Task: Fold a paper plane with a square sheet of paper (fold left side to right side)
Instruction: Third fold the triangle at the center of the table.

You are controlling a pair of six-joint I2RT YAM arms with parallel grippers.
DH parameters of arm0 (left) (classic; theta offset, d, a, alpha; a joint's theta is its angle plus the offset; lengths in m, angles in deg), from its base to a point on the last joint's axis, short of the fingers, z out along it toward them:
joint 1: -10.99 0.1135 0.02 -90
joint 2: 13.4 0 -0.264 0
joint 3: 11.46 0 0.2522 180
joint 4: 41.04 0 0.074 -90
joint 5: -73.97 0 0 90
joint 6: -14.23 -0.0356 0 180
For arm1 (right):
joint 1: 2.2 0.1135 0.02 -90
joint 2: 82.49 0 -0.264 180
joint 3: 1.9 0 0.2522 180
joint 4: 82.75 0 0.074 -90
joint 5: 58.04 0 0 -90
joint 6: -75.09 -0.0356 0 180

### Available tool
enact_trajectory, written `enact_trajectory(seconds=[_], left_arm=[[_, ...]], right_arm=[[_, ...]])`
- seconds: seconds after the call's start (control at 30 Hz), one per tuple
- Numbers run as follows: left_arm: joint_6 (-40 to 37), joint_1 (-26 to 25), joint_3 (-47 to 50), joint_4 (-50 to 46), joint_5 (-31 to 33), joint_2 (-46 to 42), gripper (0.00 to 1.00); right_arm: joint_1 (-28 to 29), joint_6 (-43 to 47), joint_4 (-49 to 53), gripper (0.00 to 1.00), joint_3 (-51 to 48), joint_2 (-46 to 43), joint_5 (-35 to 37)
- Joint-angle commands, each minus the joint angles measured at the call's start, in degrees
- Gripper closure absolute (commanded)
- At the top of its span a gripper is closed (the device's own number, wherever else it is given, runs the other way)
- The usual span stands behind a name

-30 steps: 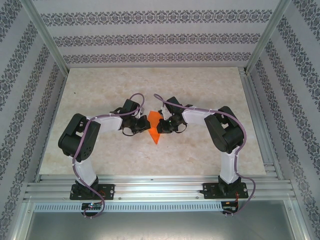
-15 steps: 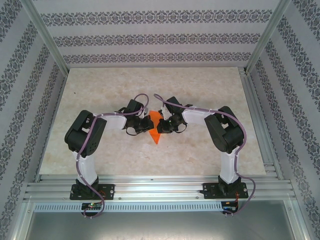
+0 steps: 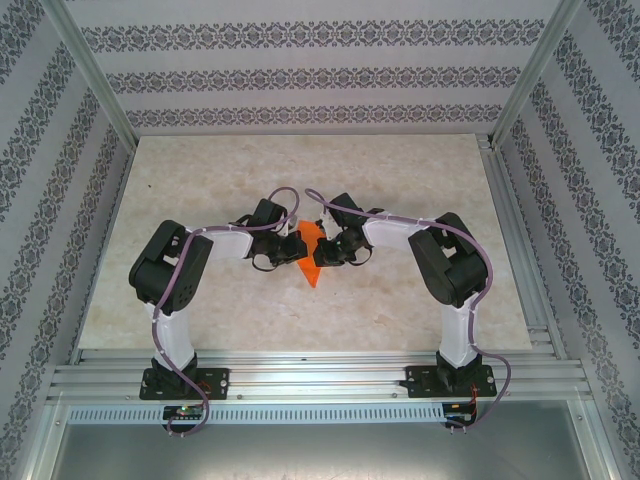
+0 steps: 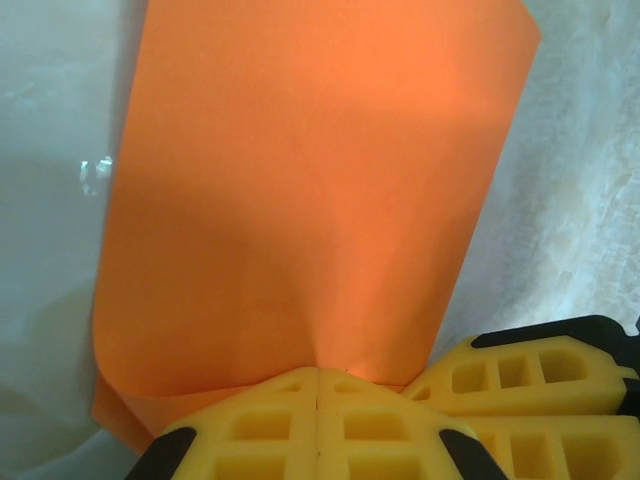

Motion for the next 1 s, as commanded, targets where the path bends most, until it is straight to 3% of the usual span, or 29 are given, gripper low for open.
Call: enact_trajectory(seconds=[0.0, 0.57, 0.77, 0.97], left_arm=[[-3.36, 4.22, 0.22, -3.43, 10.44, -0.11, 0.96], [-8.52, 12.17, -0.93, -4.74, 9.32, -5.46, 0.90], [-9.03, 11.96, 0.06, -1.73, 1.43, -11.42, 0.87], [-7.43, 5.75, -1.72, 2.34, -6.04, -8.71, 0.88]], right_arm=[[-0.15, 1.80, 6.05, 0.90, -1.01, 2.31, 6.73], [-0.84, 3.94, 6.24, 0.89, 0.61, 2.74, 4.41], [-2.11, 10.41, 11.46, 0.89, 7.07, 4.91, 2.75], [-3.50, 12.06, 11.28, 0.89, 8.59, 5.19, 1.66]])
